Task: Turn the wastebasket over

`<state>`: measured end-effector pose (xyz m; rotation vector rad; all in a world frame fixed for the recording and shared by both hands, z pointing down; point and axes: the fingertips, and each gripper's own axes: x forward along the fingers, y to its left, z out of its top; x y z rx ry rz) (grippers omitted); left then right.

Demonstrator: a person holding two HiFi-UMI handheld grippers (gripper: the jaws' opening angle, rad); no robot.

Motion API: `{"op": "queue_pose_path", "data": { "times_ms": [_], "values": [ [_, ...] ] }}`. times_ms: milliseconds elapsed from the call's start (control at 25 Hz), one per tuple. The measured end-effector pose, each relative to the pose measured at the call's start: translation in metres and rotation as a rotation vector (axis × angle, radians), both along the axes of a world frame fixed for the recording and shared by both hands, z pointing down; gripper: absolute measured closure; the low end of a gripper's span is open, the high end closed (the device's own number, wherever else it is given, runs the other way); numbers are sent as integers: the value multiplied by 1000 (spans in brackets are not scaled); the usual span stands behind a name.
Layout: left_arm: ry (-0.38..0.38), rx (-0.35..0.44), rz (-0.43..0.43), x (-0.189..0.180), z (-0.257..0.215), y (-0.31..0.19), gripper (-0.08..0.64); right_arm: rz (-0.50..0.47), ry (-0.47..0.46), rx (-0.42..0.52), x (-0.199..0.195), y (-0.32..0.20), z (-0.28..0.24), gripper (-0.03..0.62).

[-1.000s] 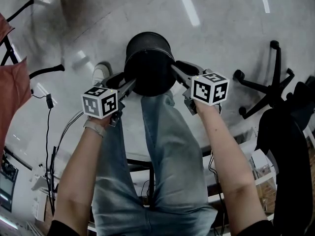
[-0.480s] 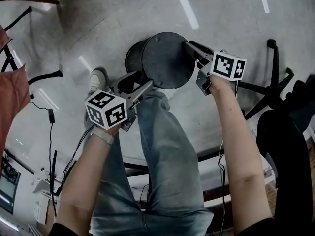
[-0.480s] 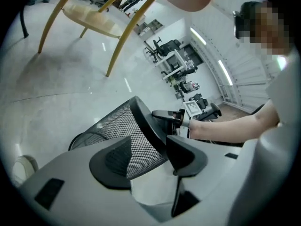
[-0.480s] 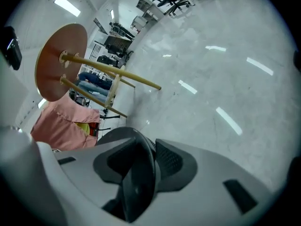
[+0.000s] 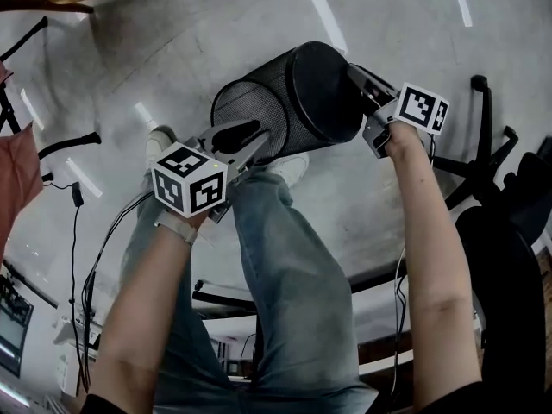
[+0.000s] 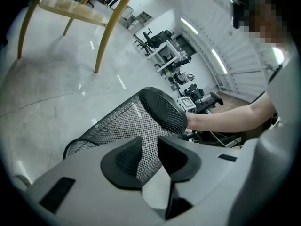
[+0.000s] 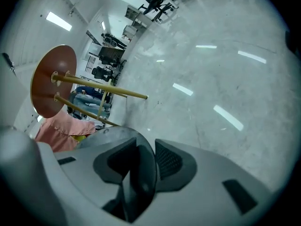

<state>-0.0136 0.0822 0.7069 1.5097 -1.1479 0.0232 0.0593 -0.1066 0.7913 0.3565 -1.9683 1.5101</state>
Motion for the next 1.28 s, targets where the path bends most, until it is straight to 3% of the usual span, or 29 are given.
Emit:
{"op": "queue_pose_path", "data": {
  "times_ms": [80, 200, 440, 800, 1040, 1200, 1280],
  "values": [
    [23, 29, -35, -3, 2, -12, 456, -19, 38, 10, 7, -5, 14, 469],
    [37, 17, -43, -1, 17, -25, 456, -129, 59, 29, 11, 3, 39, 506],
    [36, 3, 11, 18, 48, -39, 445, -119, -113, -44, -16, 24, 37, 537],
    [47, -34, -31, 7, 62, -15, 405, -184, -4, 20, -8, 44, 49, 535],
    [20, -116, -210, -44, 44, 36, 348, -239, 57, 131, -9, 38, 13, 525],
    [13, -215, -328, -62, 39, 94, 313, -349, 83, 227, -19, 45, -12, 485],
    [49, -258, -373, -58, 39, 121, 300, -404, 94, 236, -23, 55, -17, 446]
  ]
}}
